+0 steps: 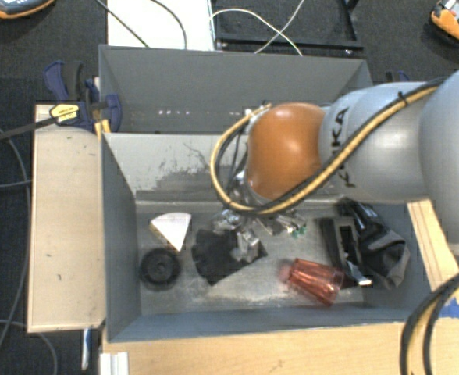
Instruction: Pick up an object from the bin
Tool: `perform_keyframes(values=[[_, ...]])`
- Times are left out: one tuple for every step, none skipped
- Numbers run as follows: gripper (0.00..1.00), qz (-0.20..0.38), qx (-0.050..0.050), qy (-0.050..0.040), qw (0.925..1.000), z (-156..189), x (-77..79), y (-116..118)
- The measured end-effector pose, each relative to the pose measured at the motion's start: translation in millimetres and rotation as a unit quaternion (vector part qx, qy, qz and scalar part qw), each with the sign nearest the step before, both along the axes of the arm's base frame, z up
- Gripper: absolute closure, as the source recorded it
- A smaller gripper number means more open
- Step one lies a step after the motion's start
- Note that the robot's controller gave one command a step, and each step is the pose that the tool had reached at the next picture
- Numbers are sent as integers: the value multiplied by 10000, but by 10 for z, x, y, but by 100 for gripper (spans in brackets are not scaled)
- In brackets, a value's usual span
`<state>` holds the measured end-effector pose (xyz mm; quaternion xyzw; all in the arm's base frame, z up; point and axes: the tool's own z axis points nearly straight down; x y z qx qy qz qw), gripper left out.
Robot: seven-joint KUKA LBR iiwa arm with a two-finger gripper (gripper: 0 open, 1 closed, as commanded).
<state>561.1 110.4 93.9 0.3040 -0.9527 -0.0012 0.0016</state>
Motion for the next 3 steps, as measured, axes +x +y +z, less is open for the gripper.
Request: perform_keyframes(values=[[100, 0, 8, -46, 10000, 168, 26, 6], [100, -8, 10, -54, 10000, 272, 28, 7], [100, -16, 12, -55, 10000, 316, 27, 7]])
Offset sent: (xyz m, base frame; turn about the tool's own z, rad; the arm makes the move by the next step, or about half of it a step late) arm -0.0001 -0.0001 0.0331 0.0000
